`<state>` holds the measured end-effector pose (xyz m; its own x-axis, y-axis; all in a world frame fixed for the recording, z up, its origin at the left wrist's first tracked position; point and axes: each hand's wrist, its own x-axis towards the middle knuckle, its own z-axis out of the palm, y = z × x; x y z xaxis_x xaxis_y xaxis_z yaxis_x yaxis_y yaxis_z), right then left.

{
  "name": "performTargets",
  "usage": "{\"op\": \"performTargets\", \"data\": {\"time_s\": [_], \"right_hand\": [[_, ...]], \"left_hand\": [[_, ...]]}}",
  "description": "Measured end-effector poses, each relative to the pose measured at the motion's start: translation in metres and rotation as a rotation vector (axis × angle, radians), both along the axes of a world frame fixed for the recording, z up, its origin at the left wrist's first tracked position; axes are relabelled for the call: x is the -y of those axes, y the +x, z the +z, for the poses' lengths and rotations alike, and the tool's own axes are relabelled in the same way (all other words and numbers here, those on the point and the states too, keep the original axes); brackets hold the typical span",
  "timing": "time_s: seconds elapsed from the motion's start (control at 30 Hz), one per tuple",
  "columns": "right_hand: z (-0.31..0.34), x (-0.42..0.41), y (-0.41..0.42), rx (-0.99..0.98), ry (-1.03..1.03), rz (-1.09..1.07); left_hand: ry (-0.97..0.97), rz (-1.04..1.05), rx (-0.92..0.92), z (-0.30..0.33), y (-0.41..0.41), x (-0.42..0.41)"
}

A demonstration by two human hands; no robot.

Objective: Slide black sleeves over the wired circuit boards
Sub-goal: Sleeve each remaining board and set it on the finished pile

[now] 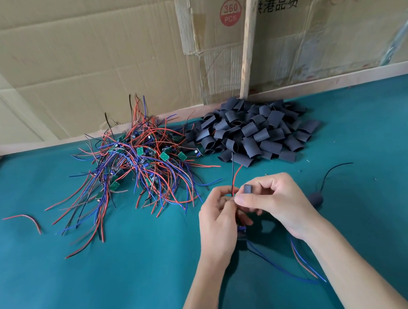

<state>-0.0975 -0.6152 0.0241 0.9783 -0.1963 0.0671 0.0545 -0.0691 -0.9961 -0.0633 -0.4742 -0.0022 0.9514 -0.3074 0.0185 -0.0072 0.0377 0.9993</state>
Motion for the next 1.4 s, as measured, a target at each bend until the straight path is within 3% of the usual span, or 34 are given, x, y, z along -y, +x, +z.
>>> {"op": "performTargets", "data": {"time_s": [0.13,0.3,0.47,0.6,0.97,1.27,1.4], "right_hand": [[0.003,0.003,0.001,-0.003,0.136,-0.178],[0.005,0.013,0.004,0.048,0.515,-0.442],[0.002,0.007,0.013,-0.010,0.658,-0.580],[0.002,0.003,0.017,-0.007,0.724,-0.568],[0.006,0.006,0.019,-0.012,0.661,-0.528],[0.005,0.016,0.007,0.107,0.756,-0.221],[0.005,0.020,0.005,0.131,0.771,-0.186]], "left_hand": [[-0.057,0.008,-0.003,0.000,0.000,0.002],[-0.072,-0.031,0.006,0.001,-0.001,0.000],[-0.036,-0.099,0.042,0.003,-0.002,0.000],[-0.013,-0.136,0.046,0.005,-0.003,0.000],[0.097,-0.129,0.047,0.006,-0.005,0.002],[0.186,-0.087,0.062,0.005,-0.006,0.003],[0.202,-0.083,0.075,0.006,-0.007,0.003]]}}
